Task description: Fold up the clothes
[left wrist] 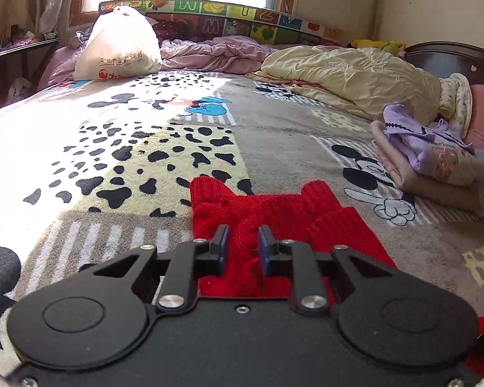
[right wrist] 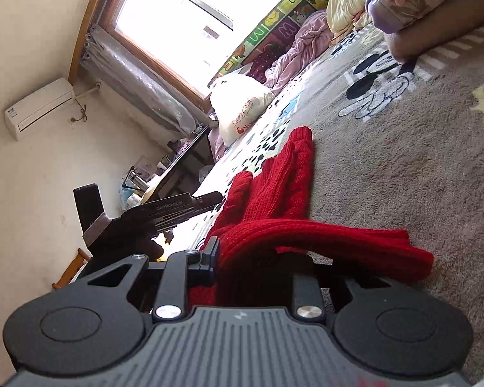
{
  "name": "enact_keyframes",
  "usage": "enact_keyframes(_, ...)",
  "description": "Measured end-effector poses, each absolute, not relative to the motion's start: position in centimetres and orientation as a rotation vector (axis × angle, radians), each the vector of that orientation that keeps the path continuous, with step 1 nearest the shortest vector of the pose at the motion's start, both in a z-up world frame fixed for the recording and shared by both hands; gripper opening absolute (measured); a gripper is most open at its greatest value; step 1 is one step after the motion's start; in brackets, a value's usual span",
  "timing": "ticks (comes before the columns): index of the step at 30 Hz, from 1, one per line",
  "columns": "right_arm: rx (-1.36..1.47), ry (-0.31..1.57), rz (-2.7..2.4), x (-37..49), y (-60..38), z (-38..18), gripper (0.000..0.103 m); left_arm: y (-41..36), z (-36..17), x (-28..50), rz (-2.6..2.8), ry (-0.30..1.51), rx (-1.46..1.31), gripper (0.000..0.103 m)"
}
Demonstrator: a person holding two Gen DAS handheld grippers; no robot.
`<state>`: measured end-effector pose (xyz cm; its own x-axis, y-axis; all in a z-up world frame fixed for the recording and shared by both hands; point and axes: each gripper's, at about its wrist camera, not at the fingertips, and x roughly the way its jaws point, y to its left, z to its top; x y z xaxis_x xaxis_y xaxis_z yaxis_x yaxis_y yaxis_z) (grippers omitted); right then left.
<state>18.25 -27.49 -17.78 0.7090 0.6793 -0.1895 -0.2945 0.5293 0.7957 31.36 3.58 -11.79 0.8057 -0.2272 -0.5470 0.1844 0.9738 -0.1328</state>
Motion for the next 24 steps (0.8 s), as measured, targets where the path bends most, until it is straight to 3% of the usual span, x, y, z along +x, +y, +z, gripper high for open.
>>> enact_keyframes(5,0.94,0.56,0.597,18.9,-28.1,-19.3,0.038,1.6,-14.1,32.1,-0.261,0.673,0.043,0.018)
enact_keyframes(16,0.876,0.541,0.566,19.2,-27.6,-19.4,0.038,5.6,-9.0,23.8,-0.272,0.548,-0.08,0.019)
enact_keyframes(20,0.916,0.539,0.544,19.2,-27.9,-19.9,0.038,2.5,-13.3,21.4,-0.325,0.708,0.102,0.019)
enact_keyframes(24,0.907,0.536,0.526,18.9,-27.9,-20.0,0.04,2.2,-12.8,18.2,-0.321,0.612,0.129,0.019)
